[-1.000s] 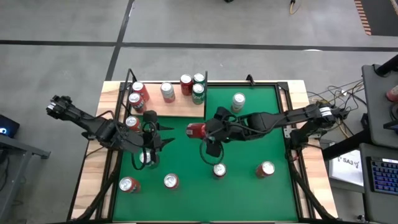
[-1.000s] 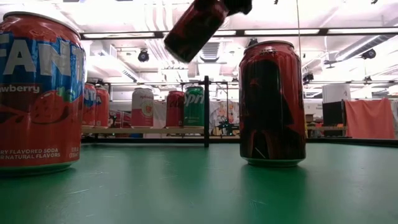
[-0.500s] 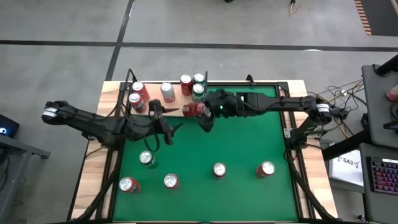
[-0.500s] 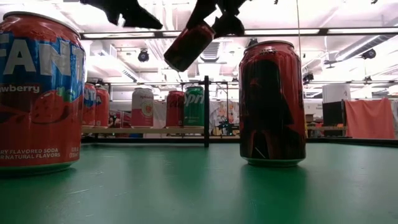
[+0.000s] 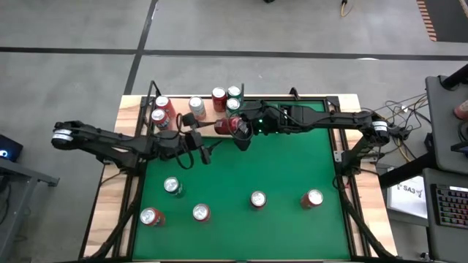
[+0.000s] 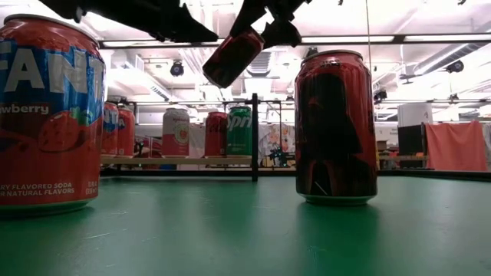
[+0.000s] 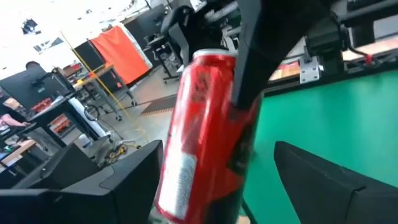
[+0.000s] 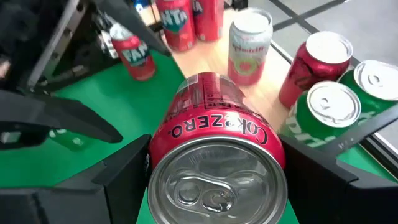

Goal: Place canned beverage on shelf
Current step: Put the red-black soda can on the shelf aligned with the other red-black soda can

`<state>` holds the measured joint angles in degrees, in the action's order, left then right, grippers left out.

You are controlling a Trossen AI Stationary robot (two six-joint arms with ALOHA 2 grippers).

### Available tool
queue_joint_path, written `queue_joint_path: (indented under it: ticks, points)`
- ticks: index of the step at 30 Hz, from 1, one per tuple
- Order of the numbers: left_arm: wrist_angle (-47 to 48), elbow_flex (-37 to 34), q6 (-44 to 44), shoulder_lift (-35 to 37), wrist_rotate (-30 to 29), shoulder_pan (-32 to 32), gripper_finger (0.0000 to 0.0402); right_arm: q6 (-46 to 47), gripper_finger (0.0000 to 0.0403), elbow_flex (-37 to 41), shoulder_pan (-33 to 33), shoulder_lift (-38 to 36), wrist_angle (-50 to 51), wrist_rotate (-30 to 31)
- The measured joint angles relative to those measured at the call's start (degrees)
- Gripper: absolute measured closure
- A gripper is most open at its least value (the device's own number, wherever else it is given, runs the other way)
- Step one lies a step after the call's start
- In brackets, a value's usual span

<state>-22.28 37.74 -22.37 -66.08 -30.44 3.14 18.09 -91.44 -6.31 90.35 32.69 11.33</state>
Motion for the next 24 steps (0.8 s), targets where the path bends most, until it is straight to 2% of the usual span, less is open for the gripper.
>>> queue_joint_path:
  ticks: [8,13,18,24]
  points:
    - [-0.13,2.19,-1.03,-4.20,-0.61,0.00,0.0106,-1.64,0.0110,0.00,0.00,-0.03,3.13,0.00]
    - [0.65,3.62,0.34,-6.32,-6.13,-0.01,0.0093,-1.60,0.0109,0.00,0.00,-0.11,4.16,-1.39]
    - [0.70,3.71,-0.04,-7.17,-3.27,0.04,0.0087,-1.12,0.0108,0.00,0.02,-0.11,4.77,-1.51]
    - [0.89,3.75,0.33,-7.50,-3.57,-0.04,0.0080,-1.03,0.0108,0.00,0.00,-0.13,4.79,-1.46]
